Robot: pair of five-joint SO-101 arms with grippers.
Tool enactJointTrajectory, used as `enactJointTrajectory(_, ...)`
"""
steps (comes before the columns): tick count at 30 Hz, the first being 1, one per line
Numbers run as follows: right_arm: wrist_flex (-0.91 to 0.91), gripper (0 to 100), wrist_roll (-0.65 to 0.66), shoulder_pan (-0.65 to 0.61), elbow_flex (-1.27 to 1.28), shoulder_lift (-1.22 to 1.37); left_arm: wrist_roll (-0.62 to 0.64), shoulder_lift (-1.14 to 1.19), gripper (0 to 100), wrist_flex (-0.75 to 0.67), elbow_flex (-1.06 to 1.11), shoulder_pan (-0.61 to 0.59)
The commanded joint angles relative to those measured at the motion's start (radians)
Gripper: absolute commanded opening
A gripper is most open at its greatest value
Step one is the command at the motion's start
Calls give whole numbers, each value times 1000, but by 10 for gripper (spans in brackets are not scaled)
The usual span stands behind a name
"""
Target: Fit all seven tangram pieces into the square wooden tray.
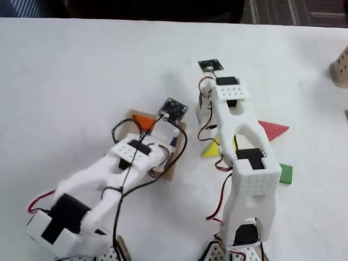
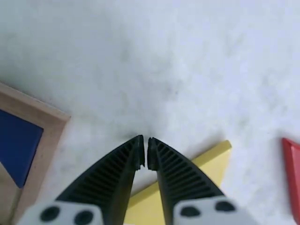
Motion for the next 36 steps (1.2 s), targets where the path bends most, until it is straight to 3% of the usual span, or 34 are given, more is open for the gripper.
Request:
enactJointTrajectory(1,4,18,-11,13,-43,-15,5,7,22,-21,-63,-21)
enactJointTrajectory(18,4,18,-11,13,-43,-13,11,8,22,-135,-54,-33)
enactJointTrajectory(36,2,18,-11,12,-43,-13,11,127,22,31,-206,-58)
